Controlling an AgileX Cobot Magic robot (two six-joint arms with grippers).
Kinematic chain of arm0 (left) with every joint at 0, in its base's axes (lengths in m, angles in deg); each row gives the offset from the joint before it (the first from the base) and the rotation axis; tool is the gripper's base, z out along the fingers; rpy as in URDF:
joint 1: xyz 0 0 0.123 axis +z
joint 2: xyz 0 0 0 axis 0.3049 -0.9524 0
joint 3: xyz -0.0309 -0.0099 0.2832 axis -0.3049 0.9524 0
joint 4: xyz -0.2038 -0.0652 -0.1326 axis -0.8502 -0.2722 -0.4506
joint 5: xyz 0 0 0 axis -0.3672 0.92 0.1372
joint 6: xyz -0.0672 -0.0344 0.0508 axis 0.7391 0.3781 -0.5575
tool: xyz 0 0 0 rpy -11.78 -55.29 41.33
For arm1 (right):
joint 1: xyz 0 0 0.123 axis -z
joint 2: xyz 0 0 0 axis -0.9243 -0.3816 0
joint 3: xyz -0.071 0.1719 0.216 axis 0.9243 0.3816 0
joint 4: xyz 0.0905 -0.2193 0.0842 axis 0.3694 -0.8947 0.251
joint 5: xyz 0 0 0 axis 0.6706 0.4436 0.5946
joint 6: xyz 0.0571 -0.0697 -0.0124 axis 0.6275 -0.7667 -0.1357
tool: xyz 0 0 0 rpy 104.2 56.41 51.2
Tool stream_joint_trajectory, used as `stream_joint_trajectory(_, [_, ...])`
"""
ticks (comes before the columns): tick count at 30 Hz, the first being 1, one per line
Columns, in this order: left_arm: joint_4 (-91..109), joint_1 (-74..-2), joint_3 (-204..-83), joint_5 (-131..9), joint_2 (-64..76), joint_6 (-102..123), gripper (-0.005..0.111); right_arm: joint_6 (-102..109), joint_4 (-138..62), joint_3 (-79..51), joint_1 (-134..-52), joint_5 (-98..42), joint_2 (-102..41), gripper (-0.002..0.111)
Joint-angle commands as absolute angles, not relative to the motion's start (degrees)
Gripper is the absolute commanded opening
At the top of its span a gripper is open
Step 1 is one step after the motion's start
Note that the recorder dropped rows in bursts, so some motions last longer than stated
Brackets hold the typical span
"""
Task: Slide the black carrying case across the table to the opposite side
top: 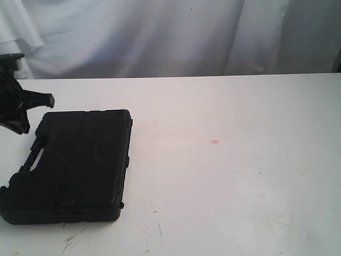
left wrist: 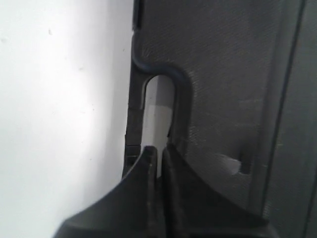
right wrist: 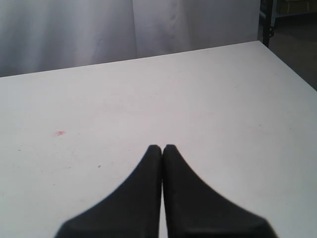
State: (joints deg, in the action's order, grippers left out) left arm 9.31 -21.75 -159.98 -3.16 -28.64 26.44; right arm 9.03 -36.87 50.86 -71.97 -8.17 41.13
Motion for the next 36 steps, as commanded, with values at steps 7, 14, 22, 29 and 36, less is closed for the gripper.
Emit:
stream_joint_trajectory(7, [-0.03,-21.74,-142.94,-21.11,-4.84,25.02,0.000,8.74,-36.77,51.02,-71.51,-8.22,41.48,0.000])
stream_joint_trajectory(14, [-1.50,-21.74,-128.89,-28.28,10.70,24.88,0.000,8.74,-36.77,51.02,-71.51,-8.22,41.48,0.000])
stream_joint_trajectory(22, [-2.14,-21.74,-122.53,-27.86,24.27,24.73,0.000,8.74,-36.77,51.02,-71.51,-8.22,41.48,0.000])
stream_joint_trajectory(29, [-3.35,-21.74,-120.52,-24.94,35.25,24.84,0.000,8.74,-36.77,51.02,-71.51,-8.22,41.48,0.000])
stream_joint_trajectory(36, [5.91,-21.74,-120.52,-26.87,43.03,16.80,0.000,8.74,-36.77,51.02,-71.51,-8.22,41.48,0.000])
